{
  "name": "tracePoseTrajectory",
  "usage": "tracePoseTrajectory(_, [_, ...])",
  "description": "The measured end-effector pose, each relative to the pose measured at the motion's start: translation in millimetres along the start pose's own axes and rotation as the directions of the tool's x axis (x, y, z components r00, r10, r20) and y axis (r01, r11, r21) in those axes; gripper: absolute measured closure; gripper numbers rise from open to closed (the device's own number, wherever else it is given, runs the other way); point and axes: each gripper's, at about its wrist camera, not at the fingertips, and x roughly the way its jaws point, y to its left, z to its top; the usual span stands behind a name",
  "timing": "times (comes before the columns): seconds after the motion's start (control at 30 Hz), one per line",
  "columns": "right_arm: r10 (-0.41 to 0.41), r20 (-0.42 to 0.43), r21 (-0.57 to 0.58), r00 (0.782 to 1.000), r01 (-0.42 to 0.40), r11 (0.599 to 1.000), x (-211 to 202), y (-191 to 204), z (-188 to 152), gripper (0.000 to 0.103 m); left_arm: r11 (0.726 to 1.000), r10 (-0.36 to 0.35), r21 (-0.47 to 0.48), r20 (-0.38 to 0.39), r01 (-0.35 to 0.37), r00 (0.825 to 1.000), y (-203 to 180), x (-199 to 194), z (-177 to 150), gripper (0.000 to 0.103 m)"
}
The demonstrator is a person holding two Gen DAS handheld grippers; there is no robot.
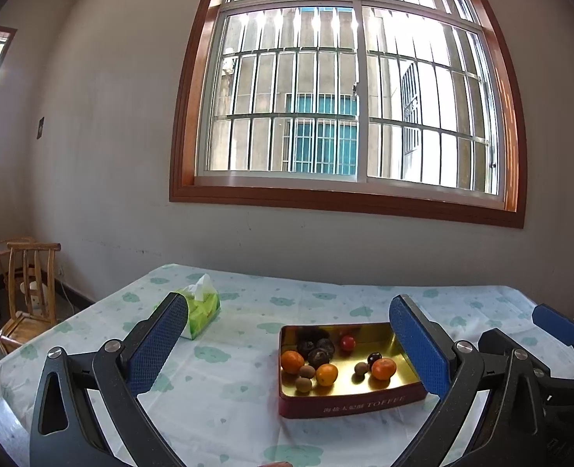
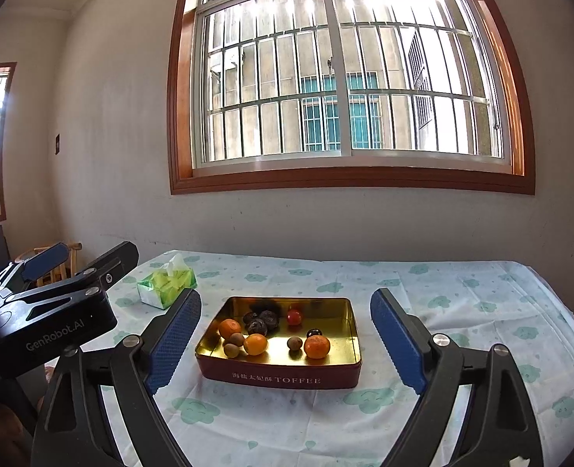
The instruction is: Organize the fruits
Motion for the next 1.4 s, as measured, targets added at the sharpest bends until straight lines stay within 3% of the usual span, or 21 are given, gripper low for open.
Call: tracePoseTrajectory(1.4, [0.013,0.061,-0.024,0.998,-0.011,1.000,-36.1,16.1,4.9,0.010,1.000,-0.013,0.026,0.057,0.011,0.998,3.4,-47.5,7.5,0.000])
